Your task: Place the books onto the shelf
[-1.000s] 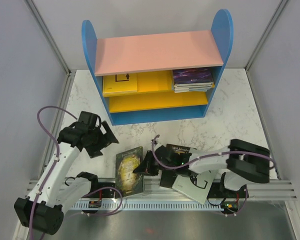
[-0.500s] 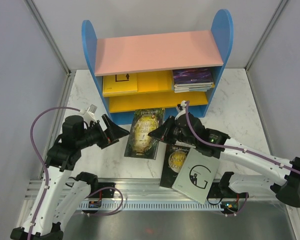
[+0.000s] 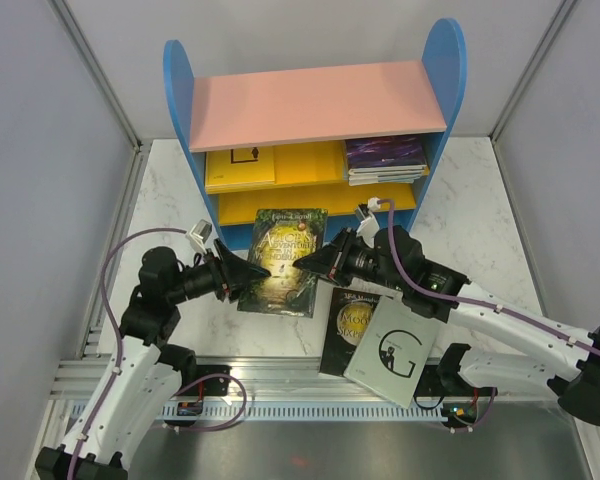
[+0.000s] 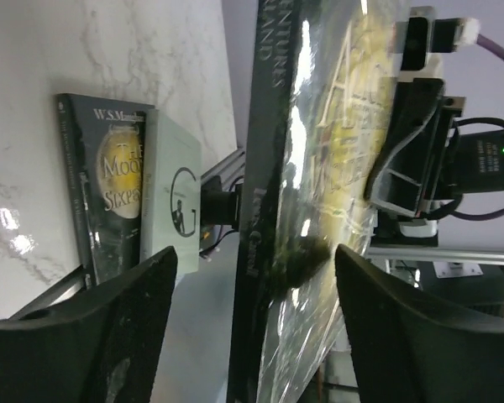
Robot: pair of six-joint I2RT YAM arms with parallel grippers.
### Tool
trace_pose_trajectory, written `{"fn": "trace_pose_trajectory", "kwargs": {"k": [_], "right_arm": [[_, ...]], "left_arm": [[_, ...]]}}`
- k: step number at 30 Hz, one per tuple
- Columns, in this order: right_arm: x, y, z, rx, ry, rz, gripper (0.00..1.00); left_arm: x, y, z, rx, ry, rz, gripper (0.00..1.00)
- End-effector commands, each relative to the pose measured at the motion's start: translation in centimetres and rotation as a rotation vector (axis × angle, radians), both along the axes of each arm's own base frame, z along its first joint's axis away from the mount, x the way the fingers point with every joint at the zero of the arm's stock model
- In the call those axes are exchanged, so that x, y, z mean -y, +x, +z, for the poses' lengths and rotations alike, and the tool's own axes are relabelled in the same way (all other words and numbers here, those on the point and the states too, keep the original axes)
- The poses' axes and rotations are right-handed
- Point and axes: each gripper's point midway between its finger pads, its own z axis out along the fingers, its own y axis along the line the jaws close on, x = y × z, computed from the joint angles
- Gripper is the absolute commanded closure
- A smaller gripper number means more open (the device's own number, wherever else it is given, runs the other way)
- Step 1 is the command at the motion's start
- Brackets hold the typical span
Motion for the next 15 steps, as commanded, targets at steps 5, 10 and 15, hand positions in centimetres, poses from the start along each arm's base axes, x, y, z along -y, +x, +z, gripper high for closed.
{"fn": "trace_pose_trajectory", "kwargs": {"k": [5, 10, 15], "right_arm": [[-0.9, -0.7, 7.0, 0.117, 0.278, 0.082, 1.00], [-1.7, -0.4, 6.3, 0.105, 0.269, 0.092, 1.00], [-2.3, -0.1, 5.7, 0.086, 0.247, 0.105, 0.24]], "left_arm": [[0.9, -2.4, 5.5, 0.129, -0.228, -0.137, 0.67], [1.0, -2.5, 6.3, 0.138, -0.239, -0.146, 0.98], [0.4, -1.3, 7.9, 0.150, -0.208, -0.035, 0.98]]}}
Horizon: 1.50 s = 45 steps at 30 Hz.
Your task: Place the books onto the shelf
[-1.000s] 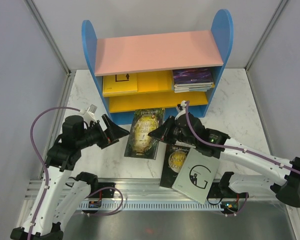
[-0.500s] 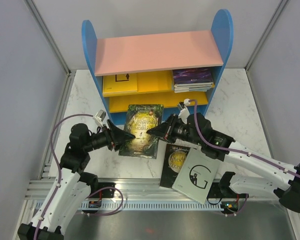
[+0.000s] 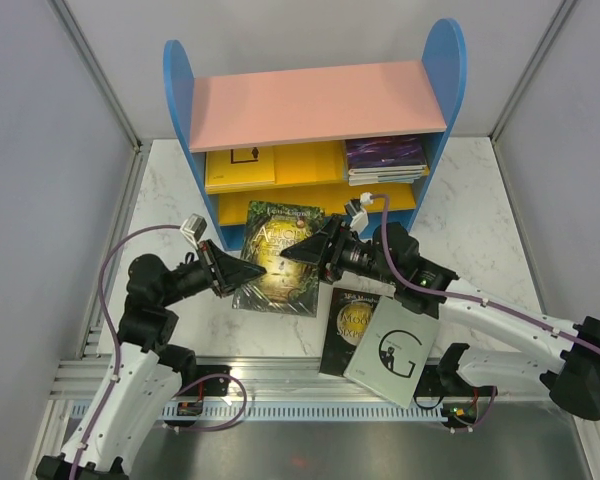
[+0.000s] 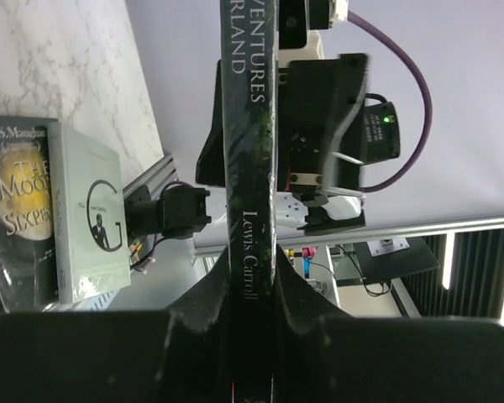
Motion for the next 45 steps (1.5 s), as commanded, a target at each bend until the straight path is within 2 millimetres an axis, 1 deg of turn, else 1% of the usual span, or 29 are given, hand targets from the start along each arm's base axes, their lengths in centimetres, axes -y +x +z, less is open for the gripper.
{"fn": "trace_pose_trajectory", "kwargs": {"k": [1, 2, 3, 5, 6, 8, 9, 10, 13, 18, 19, 22, 25, 26, 28, 31, 32, 33, 34, 35, 36, 37, 38, 39, 40, 41, 42, 43, 45], "right_arm": [[-0.8, -0.6, 4.4, 0.073, 0.111, 0.045, 0.19], [-0.8, -0.8, 4.3, 0.066, 0.112, 0.049, 0.16], [-0.7, -0.9, 4.3, 0.060, 0.115, 0.050, 0.14], [-0.4, -1.3, 4.0, 0.053, 0.119, 0.045, 0.13], [-0.2, -1.3, 4.1, 0.042, 0.126, 0.040, 0.12], [0.0, -1.8, 4.1, 0.035, 0.136, 0.035, 0.12], [0.1, -2.1, 4.2, 0.026, 0.141, 0.033, 0.12], [0.1, -2.6, 4.5, 0.026, 0.151, 0.037, 0.12], [0.1, -2.9, 5.3, 0.020, 0.175, 0.011, 0.12], [0.1, -2.5, 7.1, 0.017, 0.215, -0.017, 0.17], [0.1, -2.4, 8.0, 0.025, 0.226, -0.019, 0.19], [0.1, -2.1, 9.1, 0.037, 0.239, -0.029, 0.28], [0.3, -1.7, 9.5, 0.042, 0.244, -0.059, 0.43], [0.5, -1.7, 9.7, 0.046, 0.249, -0.067, 0.52], [0.7, -1.5, 9.8, 0.047, 0.251, -0.081, 0.62], [0.7, -1.3, 10.1, 0.059, 0.257, -0.091, 0.82], [0.7, -1.2, 10.3, 0.065, 0.261, -0.094, 0.96], [0.6, -1.1, 10.2, 0.068, 0.255, -0.097, 1.00], [0.7, -1.0, 10.5, 0.073, 0.257, -0.103, 1.00], [0.7, -0.9, 10.6, 0.078, 0.257, -0.106, 1.00], [0.8, -0.8, 10.8, 0.085, 0.257, -0.119, 1.00], [0.8, -0.8, 11.0, 0.090, 0.257, -0.117, 1.00], [1.0, -0.4, 11.0, 0.095, 0.254, -0.143, 1.00], [1.1, -0.3, 11.1, 0.097, 0.248, -0.150, 1.00], [1.4, 0.1, 11.3, 0.111, 0.243, -0.168, 1.00], [1.5, 0.2, 11.4, 0.116, 0.237, -0.173, 1.00], [1.5, 0.4, 11.4, 0.115, 0.236, -0.176, 1.00], [1.7, 0.7, 11.6, 0.118, 0.238, -0.184, 1.00], [1.8, 1.1, 11.7, 0.118, 0.238, -0.195, 1.00]], "left_arm": [[-0.2, -0.1, 2.7, 0.093, 0.034, 0.032, 0.98], [-0.2, 0.3, 2.3, 0.050, 0.053, 0.049, 0.98], [-0.7, 1.0, 3.6, 0.070, 0.056, 0.108, 0.98], [-1.1, 1.7, 4.2, 0.069, 0.058, 0.166, 0.98], [-1.5, 2.4, 4.9, 0.063, 0.044, 0.213, 0.98], [-1.8, 2.8, 5.4, 0.055, 0.035, 0.253, 0.98], [-2.1, 3.5, 5.4, 0.041, 0.035, 0.291, 0.98], [-2.3, 3.7, 5.5, 0.039, 0.034, 0.305, 0.98], [-2.3, 4.4, 5.6, 0.027, 0.040, 0.320, 0.98], [-2.5, 5.0, 5.2, 0.018, 0.054, 0.347, 0.98], [-2.6, 5.0, 5.0, 0.013, 0.060, 0.349, 0.98], [-2.8, 5.2, 4.9, 0.011, 0.081, 0.365, 0.98], [-2.8, 5.3, 4.6, 0.003, 0.092, 0.365, 0.98], [-2.7, 5.2, 4.6, 0.005, 0.092, 0.360, 0.98], [-2.7, 5.1, 4.6, 0.005, 0.097, 0.355, 0.98], [-2.5, 4.9, 4.2, 0.005, 0.115, 0.336, 0.98], [-2.5, 4.9, 4.1, -0.003, 0.127, 0.333, 0.98], [-2.4, 4.8, 3.8, 0.002, 0.151, 0.323, 0.98], [-2.5, 4.9, 3.3, -0.012, 0.174, 0.321, 0.98], [-2.4, 4.7, 3.8, -0.001, 0.190, 0.313, 0.98], [-2.4, 4.5, 2.9, -0.010, 0.232, 0.296, 0.98], [-2.3, 4.8, 2.4, -0.025, 0.258, 0.287, 0.98], [-2.2, 4.6, 3.0, -0.010, 0.269, 0.273, 0.95], [-2.3, 4.6, 2.8, 0.000, 0.296, 0.264, 0.91], [-2.3, 4.5, 2.3, -0.020, 0.315, 0.257, 0.85], [-2.4, 4.4, 2.6, -0.010, 0.322, 0.257, 0.79], [-2.5, 4.3, 2.6, -0.001, 0.332, 0.261, 0.72], [-2.5, 4.2, 2.5, -0.003, 0.339, 0.261, 0.59], [-2.7, 3.9, 2.7, 0.016, 0.345, 0.268, 0.45]]}}
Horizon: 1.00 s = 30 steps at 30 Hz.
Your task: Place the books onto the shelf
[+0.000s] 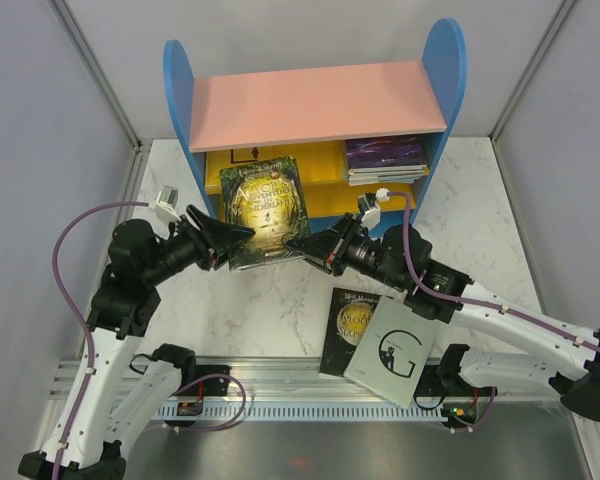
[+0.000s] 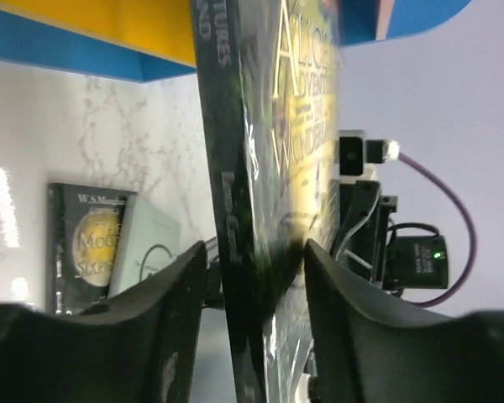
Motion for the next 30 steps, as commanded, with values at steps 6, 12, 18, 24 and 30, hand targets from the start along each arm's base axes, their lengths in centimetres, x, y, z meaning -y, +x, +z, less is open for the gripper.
{"fn": "trace_pose_trajectory", "kwargs": {"k": [6, 12, 18, 24, 30], "right_arm": [[1.1, 3.0, 7.9, 0.160, 0.128, -0.098, 1.00], [-0.1, 4.9, 8.7, 0.171, 0.118, -0.115, 1.00], [-1.7, 7.0, 8.3, 0.162, 0.122, -0.131, 1.00], [-3.8, 9.7, 7.9, 0.144, 0.133, -0.120, 1.00], [-5.6, 13.1, 6.3, 0.102, 0.104, -0.151, 1.00]], "left_arm": [[-1.0, -1.7, -1.8, 0.051, 0.159, -0.023, 0.18], [-1.5, -2.4, -1.6, 0.055, 0.191, -0.016, 0.06], [-2.2, -3.5, -1.3, 0.078, 0.227, -0.003, 0.00], [-2.9, -5.1, -1.2, 0.094, 0.257, 0.009, 0.00], [-3.1, -6.5, -1.6, 0.090, 0.259, -0.002, 0.00]]}}
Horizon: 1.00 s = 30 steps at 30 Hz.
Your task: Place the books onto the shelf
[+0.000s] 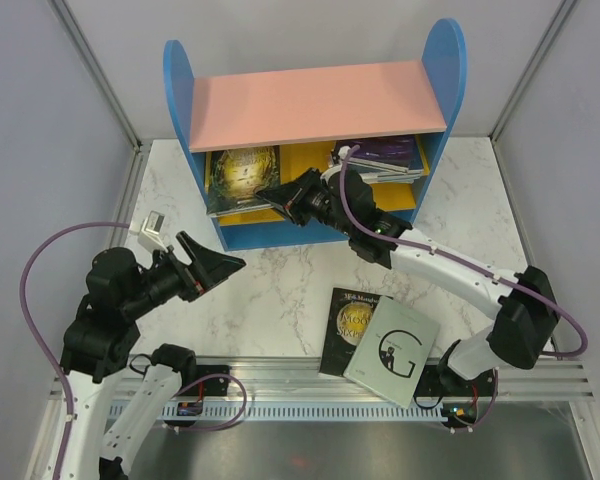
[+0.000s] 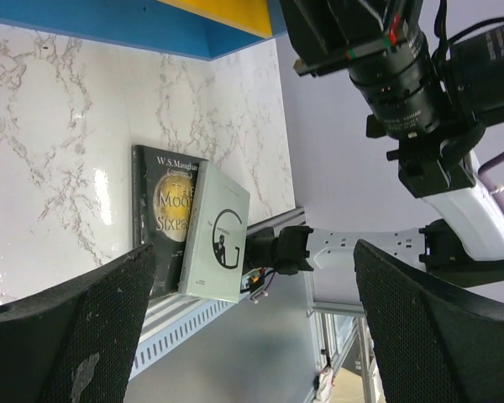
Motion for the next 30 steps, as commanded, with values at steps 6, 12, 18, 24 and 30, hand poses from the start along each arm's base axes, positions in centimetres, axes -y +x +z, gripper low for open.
{"fn": "trace_pose_trajectory", "kwargs": {"k": [6, 12, 18, 24, 30], "right_arm": [[-1.0, 3.3, 5.2, 0.067, 0.187, -0.030, 0.95], [-0.2, 3.0, 3.8, 0.036, 0.157, -0.044, 0.44], [1.4, 1.8, 2.7, 0.020, 0.139, -0.053, 0.12], [2.7, 0.1, 2.3, 0.025, 0.105, -0.031, 0.06], [5.8, 0.2, 1.7, 0.028, 0.092, -0.095, 0.05]], "left_arm": [[-0.7, -1.7, 0.4, 0.042, 0.053, -0.014, 0.00], [-0.8, -1.8, 0.4, 0.048, 0.081, -0.023, 0.00], [-0.6, -1.2, -0.6, 0.008, 0.090, -0.031, 0.00], [-0.5, -0.6, -1.1, -0.004, 0.097, -0.033, 0.00], [-0.4, -0.3, -1.6, -0.017, 0.090, -0.030, 0.01]]}}
